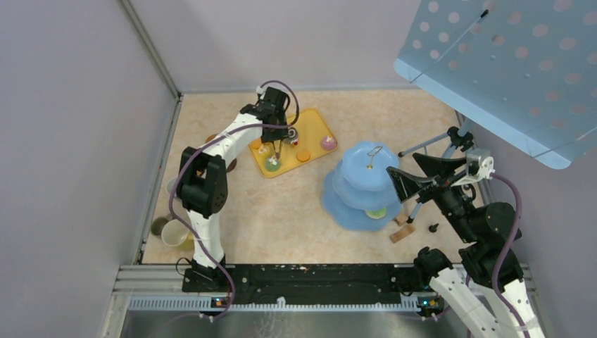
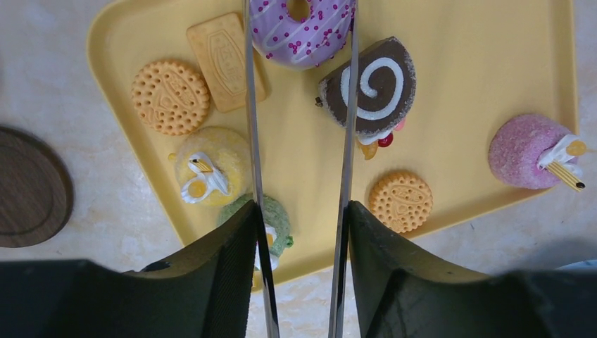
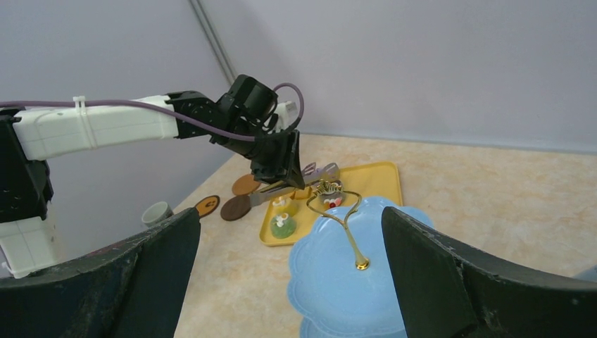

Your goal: Serve the afternoon tea

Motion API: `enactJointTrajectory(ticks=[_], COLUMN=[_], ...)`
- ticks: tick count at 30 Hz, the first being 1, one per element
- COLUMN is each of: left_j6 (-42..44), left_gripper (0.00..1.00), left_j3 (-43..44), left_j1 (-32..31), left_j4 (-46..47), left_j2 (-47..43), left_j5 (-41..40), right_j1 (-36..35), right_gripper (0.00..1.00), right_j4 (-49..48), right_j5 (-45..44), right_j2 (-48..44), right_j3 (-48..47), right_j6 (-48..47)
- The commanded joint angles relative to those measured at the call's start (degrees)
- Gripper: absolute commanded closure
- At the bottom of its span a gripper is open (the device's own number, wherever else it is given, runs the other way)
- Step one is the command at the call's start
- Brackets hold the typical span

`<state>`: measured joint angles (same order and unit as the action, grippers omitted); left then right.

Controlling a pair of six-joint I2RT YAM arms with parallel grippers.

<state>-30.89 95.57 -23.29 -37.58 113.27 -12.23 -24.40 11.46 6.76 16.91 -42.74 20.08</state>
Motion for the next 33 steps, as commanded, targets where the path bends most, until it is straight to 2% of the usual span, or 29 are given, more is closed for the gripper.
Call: enactJointTrajectory(ticks=[1,6,9,14,19,21,24,26,30,33], left_j6=[2.72,7.23,11.73,20.64,24.69,26.11,27.15,24.18,16.26,13.82], left_gripper=[0.51,0.57,0.58,0.59,0.62,0.64,0.64,0.64,0.66,0.66], left_j3=[1.91,5.8,5.14,-2.92,-13.3,-16.96,-21.67,-23.26,-26.09,-29.03], left_j1=[0.33,0.2,0.17,-0.19,-3.01,-6.92,-19.14,-24.97,-29.71,-32.68], left_j4=[0.95,-0.36,-0.77,-1.66,-3.52,-3.08,-2.45,-4.13,-8.3,-8.71], left_j2=[-0.43,-4.82,-9.88,-20.72,-31.65,-36.22,-40.86,-40.88,-39.42,-39.55], left_j5=[-0.33,-1.88,-3.55,-3.45,1.0,3.42,-1.24,-3.16,-4.95,-4.59], right_j1=[0.43,0.5,0.47,0.45,0.48,0.47,0.49,0.5,0.42,0.49], right_gripper=[0.02,0.02,0.02,0.02,0.02,0.02,0.02,0.02,0.02,0.02], right_j4=[-2.81,-2.42,-2.54,-3.39,-4.57,-5.05,-5.51,-5.7,-5.24,-4.43], right_j5=[0.32,0.12,0.1,0.32,0.91,1.05,0.68,0.5,0.6,0.08], right_j2=[0.07,-0.03,-0.03,0.06,0.9,1.23,1.63,2.06,2.69,2.41], right_j3=[-0.18,-0.65,-0.76,-0.23,0.16,0.11,0.05,-0.04,-0.73,-1.02], right_j6=[0.61,0.59,0.88,1.48,1.83,1.9,1.94,1.98,1.78,1.91])
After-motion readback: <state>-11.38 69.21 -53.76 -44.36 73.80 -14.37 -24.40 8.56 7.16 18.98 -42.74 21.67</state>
